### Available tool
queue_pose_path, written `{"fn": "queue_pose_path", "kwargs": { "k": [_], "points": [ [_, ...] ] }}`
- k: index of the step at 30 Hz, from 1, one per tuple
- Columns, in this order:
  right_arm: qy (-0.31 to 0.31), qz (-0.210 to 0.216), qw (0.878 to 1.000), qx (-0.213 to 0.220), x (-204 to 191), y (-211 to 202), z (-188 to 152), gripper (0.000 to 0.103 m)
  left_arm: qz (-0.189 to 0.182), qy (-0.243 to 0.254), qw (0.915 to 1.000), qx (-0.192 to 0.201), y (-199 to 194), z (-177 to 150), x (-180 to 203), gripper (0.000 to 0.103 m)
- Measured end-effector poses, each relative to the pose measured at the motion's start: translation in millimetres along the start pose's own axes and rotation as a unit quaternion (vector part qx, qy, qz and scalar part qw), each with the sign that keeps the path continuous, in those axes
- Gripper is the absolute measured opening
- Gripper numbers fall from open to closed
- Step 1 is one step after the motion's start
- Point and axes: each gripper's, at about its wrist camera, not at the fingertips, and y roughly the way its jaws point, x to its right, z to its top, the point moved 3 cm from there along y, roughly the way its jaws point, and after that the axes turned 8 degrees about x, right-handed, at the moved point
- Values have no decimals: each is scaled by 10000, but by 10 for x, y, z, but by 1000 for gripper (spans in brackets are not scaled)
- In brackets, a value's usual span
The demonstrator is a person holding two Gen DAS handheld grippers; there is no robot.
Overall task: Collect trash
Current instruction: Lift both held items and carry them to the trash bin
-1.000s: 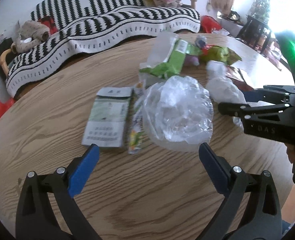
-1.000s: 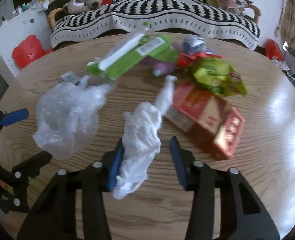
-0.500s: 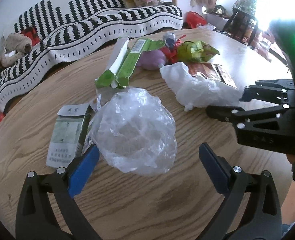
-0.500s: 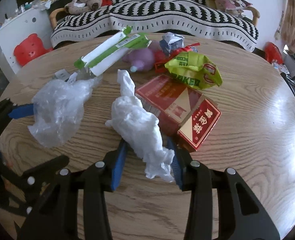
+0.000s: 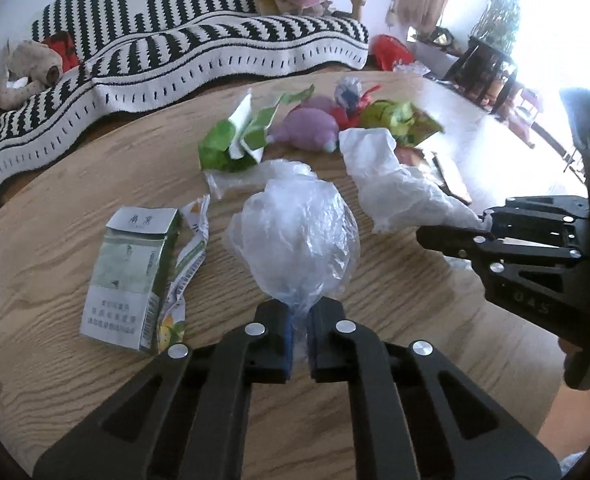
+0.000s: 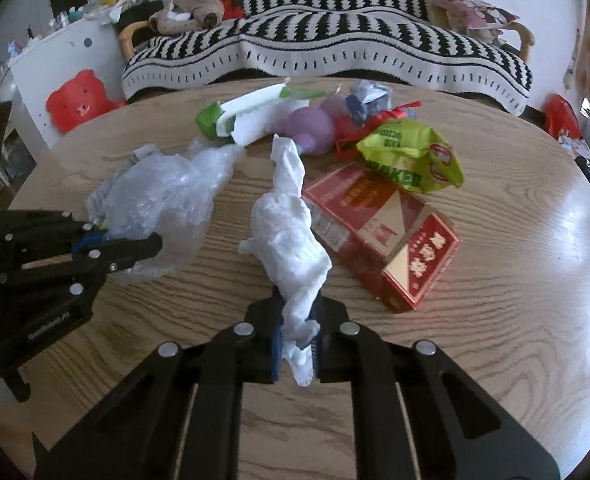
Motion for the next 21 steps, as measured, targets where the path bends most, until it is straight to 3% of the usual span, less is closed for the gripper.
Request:
{"fn": "queue_pose_path", "kwargs": {
  "k": [10,21],
  "points": [
    [415,-303,9985,206,94,-479,-66,11,-123,226,9996,139,-462,43,235,3],
    [467,-220,9980,364,210,-834,-282,11,130,334,9990,250,-833,-26,683,2]
  ]
}}
